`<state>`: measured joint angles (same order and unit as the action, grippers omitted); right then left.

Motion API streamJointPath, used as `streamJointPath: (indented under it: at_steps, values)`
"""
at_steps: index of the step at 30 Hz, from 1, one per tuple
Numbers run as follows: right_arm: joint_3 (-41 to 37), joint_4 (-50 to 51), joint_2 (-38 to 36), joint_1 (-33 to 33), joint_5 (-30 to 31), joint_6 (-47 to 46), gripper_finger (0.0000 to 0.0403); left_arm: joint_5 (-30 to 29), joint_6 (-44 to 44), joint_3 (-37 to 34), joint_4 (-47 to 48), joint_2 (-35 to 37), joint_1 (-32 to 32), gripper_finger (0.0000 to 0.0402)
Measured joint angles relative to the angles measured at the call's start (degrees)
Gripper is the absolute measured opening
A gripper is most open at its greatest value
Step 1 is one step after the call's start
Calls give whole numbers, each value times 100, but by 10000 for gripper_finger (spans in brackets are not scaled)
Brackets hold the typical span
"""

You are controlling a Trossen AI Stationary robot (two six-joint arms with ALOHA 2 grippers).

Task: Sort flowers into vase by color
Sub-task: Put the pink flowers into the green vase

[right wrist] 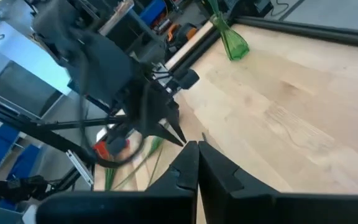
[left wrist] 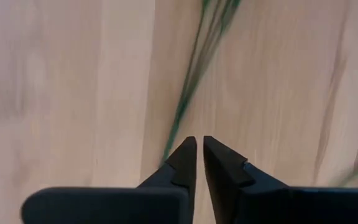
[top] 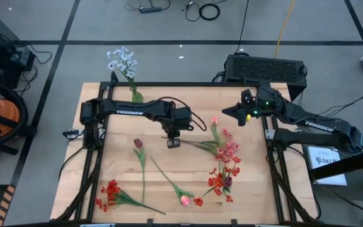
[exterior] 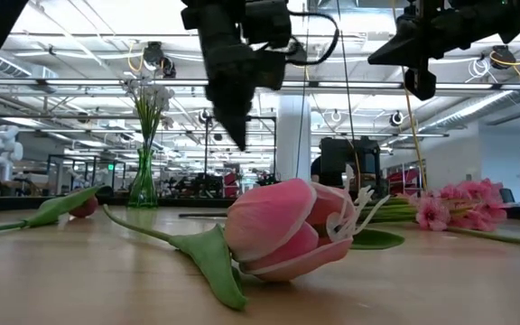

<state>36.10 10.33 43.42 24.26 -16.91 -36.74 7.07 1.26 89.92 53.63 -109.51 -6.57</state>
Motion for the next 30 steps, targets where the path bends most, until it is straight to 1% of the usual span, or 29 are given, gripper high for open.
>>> streamJointPath:
  at_steps: [6,10,13,17,20,30]
  values:
    - [1,92,0,1,2,118,0,-7,-7,-76,-986,0,0,73]
    - [0,184,0,-1,17,143,0,-9,-10,-145,-1364,-16,2,100]
    - [0,289,0,-1,28,189,0,-15,-41,-143,-1650,-115,-4,122]
    - [0,360,0,-1,47,175,0,66,-320,-143,-2101,-380,-3,145]
    - [0,371,0,1,50,42,0,121,-461,-143,-2438,-671,34,150]
    - [0,512,-2,0,52,-157,0,302,-560,-143,-2726,-1386,78,151]
